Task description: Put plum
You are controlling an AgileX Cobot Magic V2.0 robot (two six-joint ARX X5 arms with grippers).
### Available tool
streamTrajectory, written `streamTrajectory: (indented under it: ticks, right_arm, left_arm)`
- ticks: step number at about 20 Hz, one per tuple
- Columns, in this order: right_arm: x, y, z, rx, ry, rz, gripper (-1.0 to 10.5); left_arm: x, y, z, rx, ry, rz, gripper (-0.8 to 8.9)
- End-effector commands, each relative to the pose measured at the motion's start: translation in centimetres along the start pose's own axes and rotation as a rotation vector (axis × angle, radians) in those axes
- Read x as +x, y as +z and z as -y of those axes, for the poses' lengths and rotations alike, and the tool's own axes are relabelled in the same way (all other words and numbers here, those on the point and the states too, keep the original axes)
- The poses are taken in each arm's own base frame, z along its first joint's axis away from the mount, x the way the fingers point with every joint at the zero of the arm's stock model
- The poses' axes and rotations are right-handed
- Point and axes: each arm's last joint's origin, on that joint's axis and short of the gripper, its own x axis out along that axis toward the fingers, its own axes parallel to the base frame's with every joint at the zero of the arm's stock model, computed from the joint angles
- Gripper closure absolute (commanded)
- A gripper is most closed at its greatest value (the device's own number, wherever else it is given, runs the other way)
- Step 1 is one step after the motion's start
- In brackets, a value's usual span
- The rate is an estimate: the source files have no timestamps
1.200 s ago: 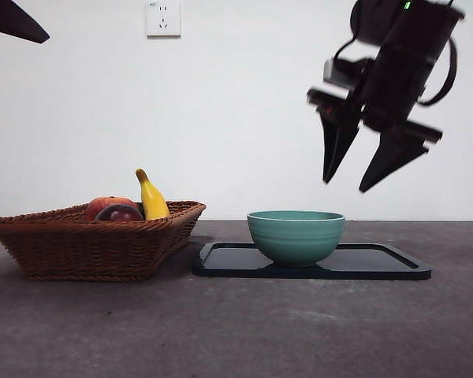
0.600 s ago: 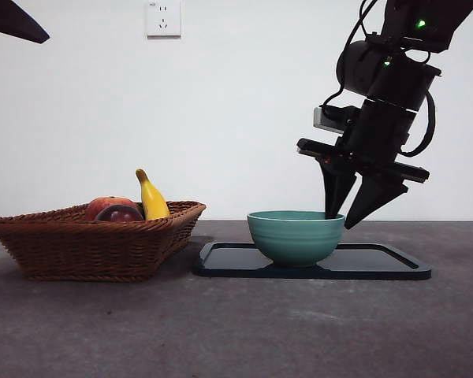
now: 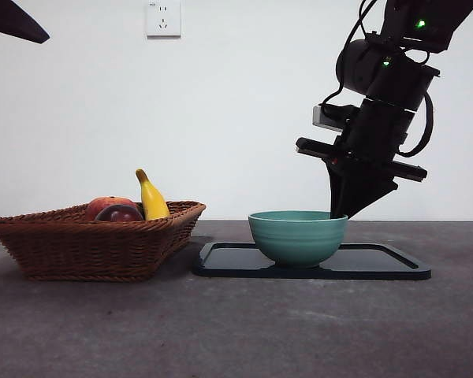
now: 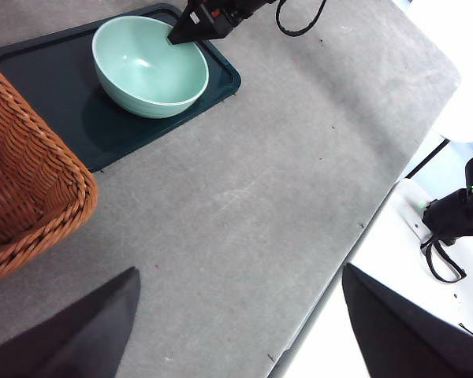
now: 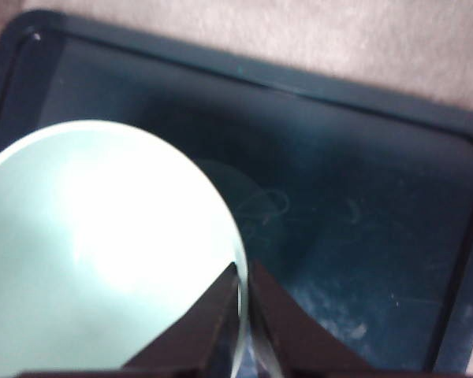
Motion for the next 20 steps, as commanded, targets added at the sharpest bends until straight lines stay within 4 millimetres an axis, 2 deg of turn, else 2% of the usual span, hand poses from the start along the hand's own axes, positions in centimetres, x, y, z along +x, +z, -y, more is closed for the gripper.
streamTrajectory:
  ticks: [1, 5, 9, 14, 16, 18, 20]
  right_arm:
    - [-0.4, 0.7, -0.4, -0.006, 0.007, 0.031, 9.3]
    - [-3.7, 1.1, -1.1, -0.021, 0.022, 0.105, 9.3]
    - [-8.8, 0.6, -2.0, -0.047, 0.061, 0.161, 9.3]
    - [-15.1, -1.5, -3.7, -0.126, 0.101, 0.193, 9.3]
    - [-17.0, -2.6, -4.2, -0.149, 0.109, 0.199, 9.3]
    - [-18.3, -3.6, -4.6, -0.161, 0.117, 0.202, 9.3]
    - [-18.7, -4.7, -4.8, -0.171, 0.124, 0.191, 9.3]
  left_arm:
    - [0.0, 0.3, 0.1, 0.019, -0.007, 0.006, 4.11]
    - [0.0, 0.3, 0.1, 0.019, -0.007, 0.006, 4.11]
    - [0.0, 0.3, 0.1, 0.018, -0.007, 0.005, 4.11]
    - [0.0, 0.3, 0.1, 0.017, -0.007, 0.004, 4.11]
    - [0.0, 0.3, 0.1, 0.017, -0.007, 0.004, 4.11]
    - [0.0, 0.3, 0.1, 0.017, -0.007, 0.004, 4.11]
    - [0.0, 0.3, 0.1, 0.017, -0.007, 0.003, 4.11]
